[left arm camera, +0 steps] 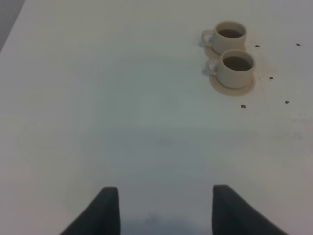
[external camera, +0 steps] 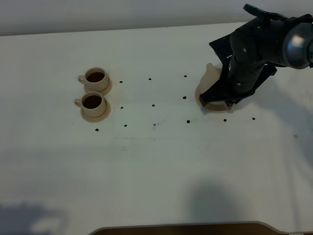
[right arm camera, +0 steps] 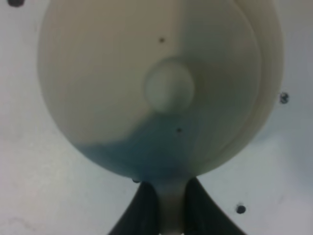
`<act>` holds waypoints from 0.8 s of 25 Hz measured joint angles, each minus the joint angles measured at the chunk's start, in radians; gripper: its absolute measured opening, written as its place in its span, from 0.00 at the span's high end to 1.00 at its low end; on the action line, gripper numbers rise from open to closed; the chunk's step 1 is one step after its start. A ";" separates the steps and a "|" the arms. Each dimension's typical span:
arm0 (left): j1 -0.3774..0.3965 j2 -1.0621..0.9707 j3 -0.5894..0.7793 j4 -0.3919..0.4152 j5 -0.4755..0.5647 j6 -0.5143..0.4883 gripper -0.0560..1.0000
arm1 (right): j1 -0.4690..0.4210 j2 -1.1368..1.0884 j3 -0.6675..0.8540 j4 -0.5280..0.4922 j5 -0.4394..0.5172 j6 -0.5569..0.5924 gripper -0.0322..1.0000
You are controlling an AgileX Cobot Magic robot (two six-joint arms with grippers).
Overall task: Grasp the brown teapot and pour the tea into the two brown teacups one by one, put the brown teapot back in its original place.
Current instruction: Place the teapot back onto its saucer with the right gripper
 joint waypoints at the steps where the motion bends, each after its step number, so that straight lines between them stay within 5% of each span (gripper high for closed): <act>1: 0.000 0.000 0.000 0.000 0.000 0.000 0.51 | 0.000 0.004 0.000 0.001 -0.002 0.000 0.85; 20: 0.000 0.000 0.000 0.000 0.000 0.000 0.51 | 0.000 0.013 0.000 0.026 -0.016 -0.003 0.82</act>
